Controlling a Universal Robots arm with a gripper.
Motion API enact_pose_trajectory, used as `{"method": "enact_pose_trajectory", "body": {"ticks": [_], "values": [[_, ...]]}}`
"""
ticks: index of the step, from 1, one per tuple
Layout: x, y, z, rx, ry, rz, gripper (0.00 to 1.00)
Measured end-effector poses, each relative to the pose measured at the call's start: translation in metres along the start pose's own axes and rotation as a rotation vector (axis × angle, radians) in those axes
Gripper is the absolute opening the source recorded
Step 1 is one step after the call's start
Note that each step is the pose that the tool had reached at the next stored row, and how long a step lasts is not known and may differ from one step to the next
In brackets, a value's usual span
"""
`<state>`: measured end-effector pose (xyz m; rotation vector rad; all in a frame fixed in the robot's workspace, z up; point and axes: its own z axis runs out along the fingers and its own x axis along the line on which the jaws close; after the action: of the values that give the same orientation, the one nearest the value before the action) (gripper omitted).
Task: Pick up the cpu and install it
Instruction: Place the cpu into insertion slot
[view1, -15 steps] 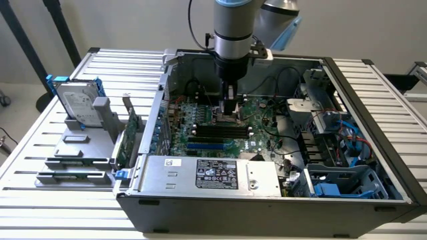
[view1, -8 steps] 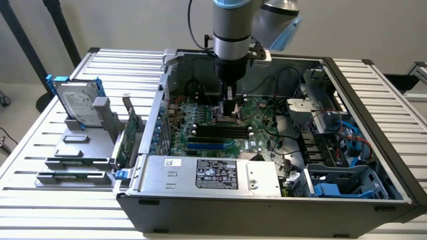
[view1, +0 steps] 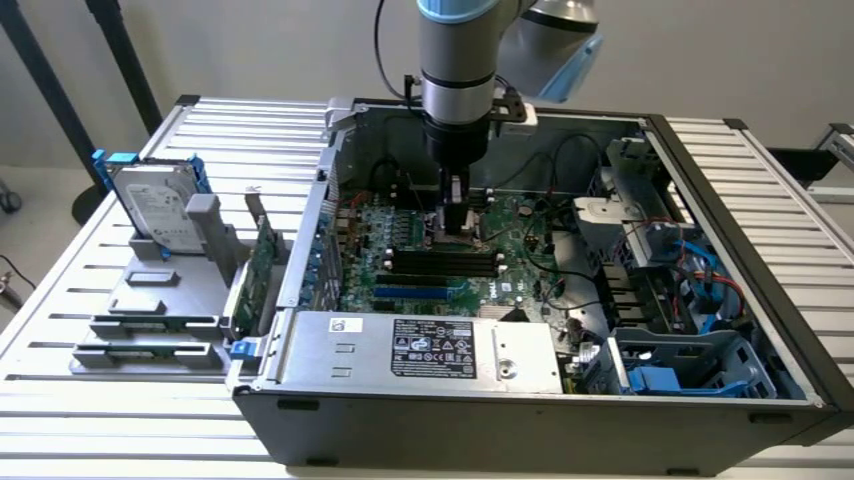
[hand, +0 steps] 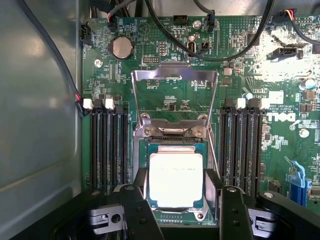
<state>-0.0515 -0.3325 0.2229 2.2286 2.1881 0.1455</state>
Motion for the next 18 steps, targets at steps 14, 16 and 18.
{"method": "enact_pose_trajectory", "body": {"ticks": [14,16,18], "values": [[0.001,-0.0039,0.0090,-0.0152,-0.0047,-0.001,0.54],[0.001,-0.0045,0.0102,-0.0152,-0.0051,-0.001,0.54],[0.002,-0.0050,0.0115,-0.0153,-0.0061,0.000,0.54]]}}
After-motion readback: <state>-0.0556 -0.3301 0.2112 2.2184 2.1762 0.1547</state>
